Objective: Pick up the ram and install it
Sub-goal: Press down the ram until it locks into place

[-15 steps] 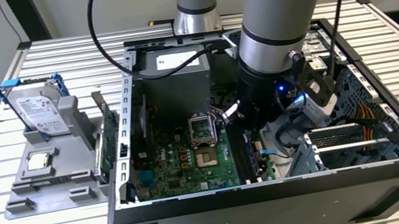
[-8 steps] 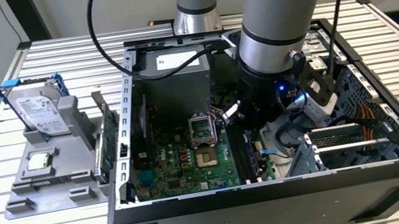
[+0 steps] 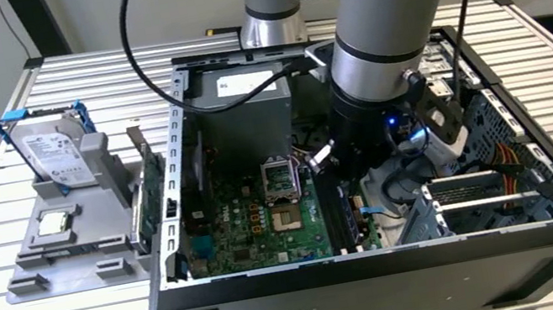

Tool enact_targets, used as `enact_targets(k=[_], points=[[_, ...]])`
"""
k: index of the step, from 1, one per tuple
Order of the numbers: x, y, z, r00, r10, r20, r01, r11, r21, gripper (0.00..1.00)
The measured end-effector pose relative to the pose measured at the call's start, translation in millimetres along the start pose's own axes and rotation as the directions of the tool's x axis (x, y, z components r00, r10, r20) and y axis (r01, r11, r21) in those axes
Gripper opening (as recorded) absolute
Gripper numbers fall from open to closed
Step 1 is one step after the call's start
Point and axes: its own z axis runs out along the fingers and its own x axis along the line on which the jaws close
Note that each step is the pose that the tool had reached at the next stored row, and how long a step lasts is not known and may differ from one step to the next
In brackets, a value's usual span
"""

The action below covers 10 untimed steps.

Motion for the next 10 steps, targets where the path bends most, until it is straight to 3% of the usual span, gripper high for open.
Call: enact_targets(k=[10], points=[[0.0,0.0,0.0,0.9961,-0.088,-0.0005,0.088,0.9961,0.0005,0.0]])
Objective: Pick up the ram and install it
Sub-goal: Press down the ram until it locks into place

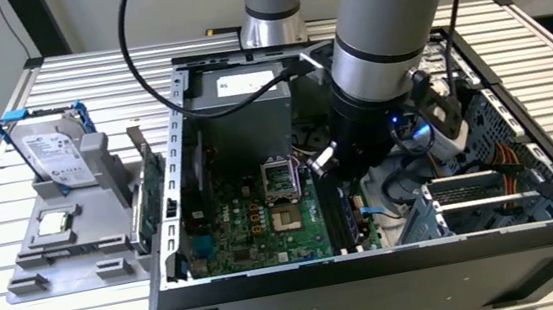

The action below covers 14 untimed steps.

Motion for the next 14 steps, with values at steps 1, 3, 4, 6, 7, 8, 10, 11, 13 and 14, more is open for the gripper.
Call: enact_targets(k=[1,3,4,6,7,8,10,11,13,14], points=[[0.0,0.0,0.0,1.0,-0.007,0.0,0.007,1.0,0.0,0.0],[0.0,0.0,0.0,0.9998,-0.02,-0.0001,0.02,0.9998,0.0001,0.0],[0.0,0.0,-0.1,0.9997,-0.026,-0.0003,0.026,0.9997,0.0004,0.0],[0.0,0.0,-0.2,0.9993,-0.036,-0.0004,0.036,0.9993,0.0005,0.0],[0.0,0.0,-0.2,0.9991,-0.042,-0.0004,0.042,0.9991,0.0005,0.0],[0.0,0.0,0.0,0.9989,-0.047,-0.0002,0.047,0.9989,0.0004,0.0],[0.0,0.0,0.0,0.9984,-0.056,-0.0002,0.056,0.9984,0.0004,0.0],[0.0,0.0,0.0,0.9981,-0.061,-0.0003,0.061,0.9981,0.0004,0.0],[0.0,0.0,0.0,0.9975,-0.071,-0.0003,0.071,0.9975,0.0005,0.0],[0.0,0.0,0.0,0.9972,-0.075,-0.0003,0.075,0.9972,0.0005,0.0]])
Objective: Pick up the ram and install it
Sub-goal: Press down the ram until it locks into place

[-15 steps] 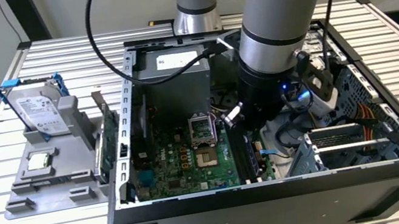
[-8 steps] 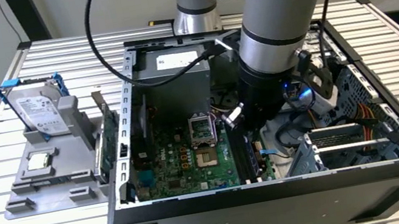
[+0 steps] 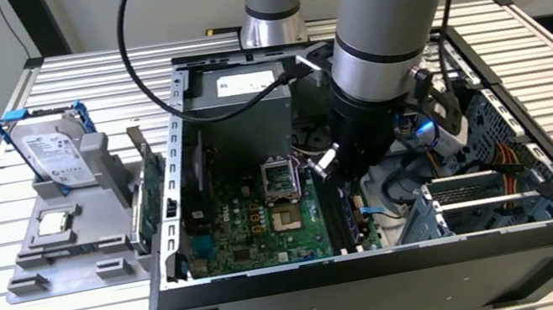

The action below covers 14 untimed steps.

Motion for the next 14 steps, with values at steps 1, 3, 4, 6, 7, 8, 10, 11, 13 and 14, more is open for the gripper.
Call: enact_targets(k=[1,3,4,6,7,8,10,11,13,14], points=[[0.0,0.0,0.0,1.0,-0.005,0.0,0.005,1.0,0.0,0.0],[0.0,0.0,0.0,0.9999,-0.014,-0.0001,0.014,0.9999,0.0001,0.0],[0.0,0.0,0.0,0.9998,-0.018,-0.0001,0.018,0.9998,0.0001,0.0],[0.0,0.0,0.0,0.9997,-0.026,-0.0001,0.026,0.9997,0.0002,0.0],[0.0,0.0,0.0,0.9996,-0.03,-0.0002,0.03,0.9996,0.0002,0.0],[0.0,0.0,0.0,0.9994,-0.033,-0.0002,0.033,0.9994,0.0003,0.0],[0.0,0.0,0.0,0.9992,-0.04,-0.0002,0.04,0.9992,0.0003,0.0],[0.0,0.0,0.0,0.999,-0.044,-0.0002,0.044,0.999,0.0003,0.0],[0.0,0.0,0.0,0.9987,-0.052,-0.0003,0.052,0.9987,0.0004,0.0],[0.0,0.0,0.0,0.9984,-0.057,-0.0003,0.057,0.9984,0.0004,0.0]])
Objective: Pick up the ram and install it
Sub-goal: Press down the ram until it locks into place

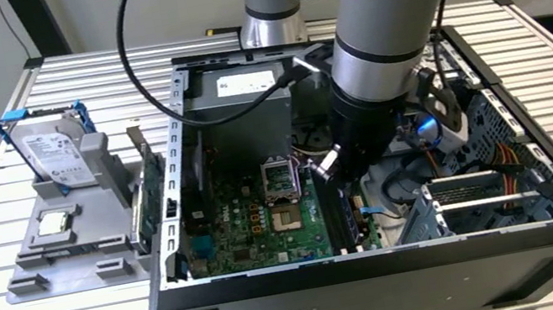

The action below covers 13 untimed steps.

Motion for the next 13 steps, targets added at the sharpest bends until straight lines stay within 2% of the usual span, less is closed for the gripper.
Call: enact_targets(k=[6,13], points=[[0.0,0.0,0.1,0.9982,-0.059,-0.0002,0.059,0.9982,0.0003,0.0],[0.1,0.0,-0.1,0.9922,-0.125,-0.0021,0.125,0.9922,-0.0001,0.0]])
